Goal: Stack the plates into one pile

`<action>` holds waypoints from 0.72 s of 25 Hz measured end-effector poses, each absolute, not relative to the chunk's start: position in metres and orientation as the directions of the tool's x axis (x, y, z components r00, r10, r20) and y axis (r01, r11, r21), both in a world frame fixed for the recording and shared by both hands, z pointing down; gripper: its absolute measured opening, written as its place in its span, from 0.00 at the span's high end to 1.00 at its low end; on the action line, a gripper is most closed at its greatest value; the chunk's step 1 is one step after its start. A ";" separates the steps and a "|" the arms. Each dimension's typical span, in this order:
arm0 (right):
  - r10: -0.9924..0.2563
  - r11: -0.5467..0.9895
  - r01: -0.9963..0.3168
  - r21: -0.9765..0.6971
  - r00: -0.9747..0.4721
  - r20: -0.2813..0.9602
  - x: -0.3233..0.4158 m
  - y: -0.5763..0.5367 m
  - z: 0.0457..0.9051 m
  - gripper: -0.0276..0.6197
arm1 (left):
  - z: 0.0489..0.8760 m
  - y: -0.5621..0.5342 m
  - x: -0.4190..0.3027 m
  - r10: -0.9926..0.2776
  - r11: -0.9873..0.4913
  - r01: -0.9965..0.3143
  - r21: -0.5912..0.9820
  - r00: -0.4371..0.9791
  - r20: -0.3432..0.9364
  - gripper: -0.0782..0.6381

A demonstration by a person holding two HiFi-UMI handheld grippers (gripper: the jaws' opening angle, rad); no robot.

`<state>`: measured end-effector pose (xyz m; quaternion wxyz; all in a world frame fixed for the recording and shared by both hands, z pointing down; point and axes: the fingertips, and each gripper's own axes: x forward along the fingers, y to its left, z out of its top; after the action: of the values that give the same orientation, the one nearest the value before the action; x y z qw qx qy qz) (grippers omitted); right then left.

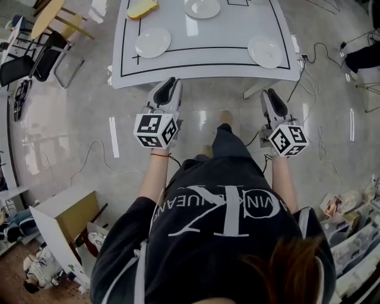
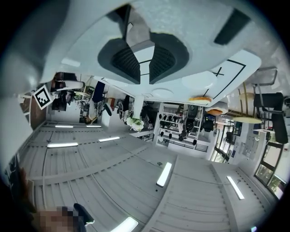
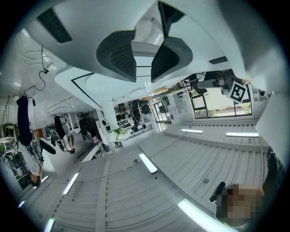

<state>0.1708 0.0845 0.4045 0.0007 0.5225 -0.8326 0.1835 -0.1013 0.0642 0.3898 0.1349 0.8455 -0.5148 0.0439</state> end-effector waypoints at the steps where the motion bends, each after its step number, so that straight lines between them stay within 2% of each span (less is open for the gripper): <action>1: -0.870 0.387 -0.871 -0.302 -0.454 0.192 0.175 0.076 0.403 0.80 | 0.389 0.054 -0.095 -0.857 -0.437 -0.880 0.185 0.470 0.212 0.79; 11: -0.875 0.318 -0.889 -0.331 -0.409 0.258 0.227 0.005 0.427 0.80 | 0.400 -0.022 -0.031 -0.802 -0.488 -0.849 0.203 0.528 0.279 0.79; 18: -0.852 0.284 -0.908 -0.307 -0.386 0.354 0.258 -0.045 0.446 0.80 | 0.419 -0.061 0.010 -0.754 -0.514 -0.826 0.230 0.563 0.338 0.79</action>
<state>0.2579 -0.0450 0.4460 0.0607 0.5506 -0.7991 0.2337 0.0096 -0.0612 0.4188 0.1848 0.8645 -0.4570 0.0981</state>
